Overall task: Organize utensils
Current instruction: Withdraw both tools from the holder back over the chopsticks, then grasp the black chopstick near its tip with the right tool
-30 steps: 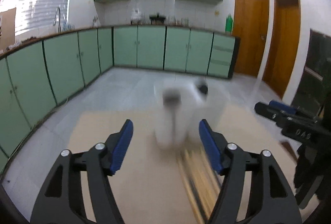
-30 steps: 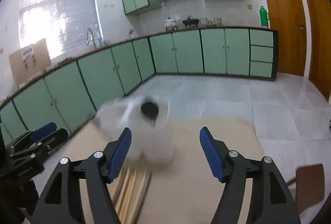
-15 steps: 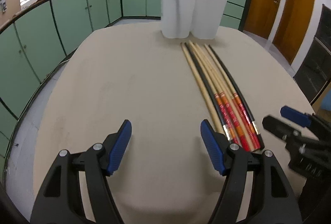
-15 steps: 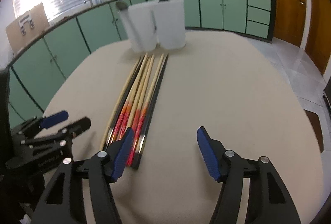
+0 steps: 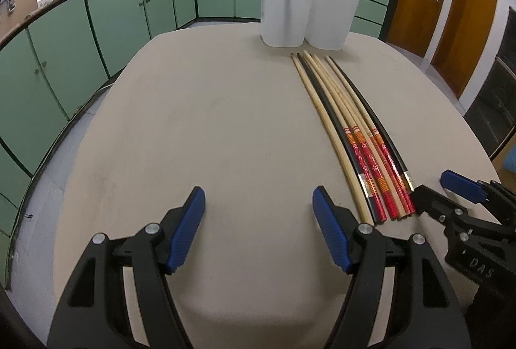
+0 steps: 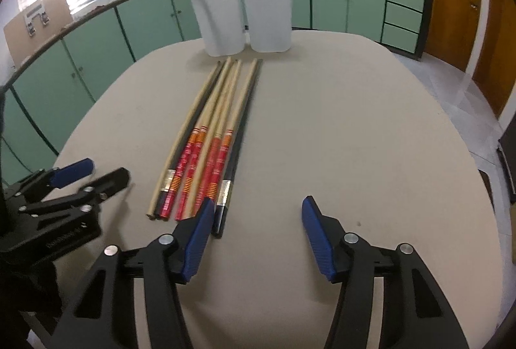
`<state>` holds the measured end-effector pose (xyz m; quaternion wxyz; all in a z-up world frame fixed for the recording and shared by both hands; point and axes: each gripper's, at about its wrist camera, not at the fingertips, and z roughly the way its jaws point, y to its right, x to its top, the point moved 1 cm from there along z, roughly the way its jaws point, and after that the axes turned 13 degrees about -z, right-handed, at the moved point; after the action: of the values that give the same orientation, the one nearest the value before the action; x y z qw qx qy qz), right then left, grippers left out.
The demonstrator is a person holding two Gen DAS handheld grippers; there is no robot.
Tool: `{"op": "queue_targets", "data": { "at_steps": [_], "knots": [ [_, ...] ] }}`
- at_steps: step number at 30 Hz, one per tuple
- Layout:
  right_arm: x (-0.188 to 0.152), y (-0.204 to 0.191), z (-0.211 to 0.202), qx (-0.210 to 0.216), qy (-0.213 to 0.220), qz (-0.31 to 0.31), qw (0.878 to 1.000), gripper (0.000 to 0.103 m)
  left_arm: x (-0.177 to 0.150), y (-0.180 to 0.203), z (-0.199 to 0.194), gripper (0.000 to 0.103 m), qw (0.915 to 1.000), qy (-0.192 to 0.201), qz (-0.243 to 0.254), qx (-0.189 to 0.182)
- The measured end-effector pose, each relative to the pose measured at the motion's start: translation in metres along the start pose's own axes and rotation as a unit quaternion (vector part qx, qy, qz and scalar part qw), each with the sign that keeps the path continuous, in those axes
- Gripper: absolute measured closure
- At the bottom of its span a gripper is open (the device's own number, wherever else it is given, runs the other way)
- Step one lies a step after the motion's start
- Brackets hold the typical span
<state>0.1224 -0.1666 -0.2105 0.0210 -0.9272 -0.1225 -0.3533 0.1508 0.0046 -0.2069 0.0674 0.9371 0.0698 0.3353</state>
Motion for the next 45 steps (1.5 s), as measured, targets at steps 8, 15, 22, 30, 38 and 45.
{"op": "queue_targets", "data": {
  "at_steps": [8, 15, 22, 30, 38, 45],
  "knots": [
    [-0.005, 0.002, -0.009, 0.018, 0.016, 0.002, 1.000, 0.052, -0.003, -0.002, -0.008, 0.034, 0.9999, 0.010, 0.002, 0.008],
    [-0.006, -0.010, -0.005, 0.023, 0.010, -0.018, 1.000, 0.069, -0.005, 0.000, -0.011, 0.033, 0.9999, 0.012, 0.009, 0.007],
    [-0.004, -0.013, -0.002, 0.021, 0.005, -0.028, 0.999, 0.088, -0.009, 0.010, -0.010, 0.031, 0.9998, 0.005, 0.019, -0.004],
    [-0.008, 0.000, -0.005, 0.006, 0.006, -0.015, 1.000, 0.096, -0.015, 0.029, -0.011, 0.028, 0.9991, 0.000, 0.033, -0.028],
    [-0.013, 0.015, -0.005, 0.013, 0.009, 0.006, 1.000, 0.096, -0.017, 0.034, -0.003, 0.025, 0.9991, -0.013, 0.037, -0.018],
    [-0.014, 0.016, -0.006, 0.016, 0.009, 0.008, 1.000, 0.096, -0.015, 0.026, -0.003, 0.024, 0.9995, -0.011, 0.031, 0.001]
  ]
}}
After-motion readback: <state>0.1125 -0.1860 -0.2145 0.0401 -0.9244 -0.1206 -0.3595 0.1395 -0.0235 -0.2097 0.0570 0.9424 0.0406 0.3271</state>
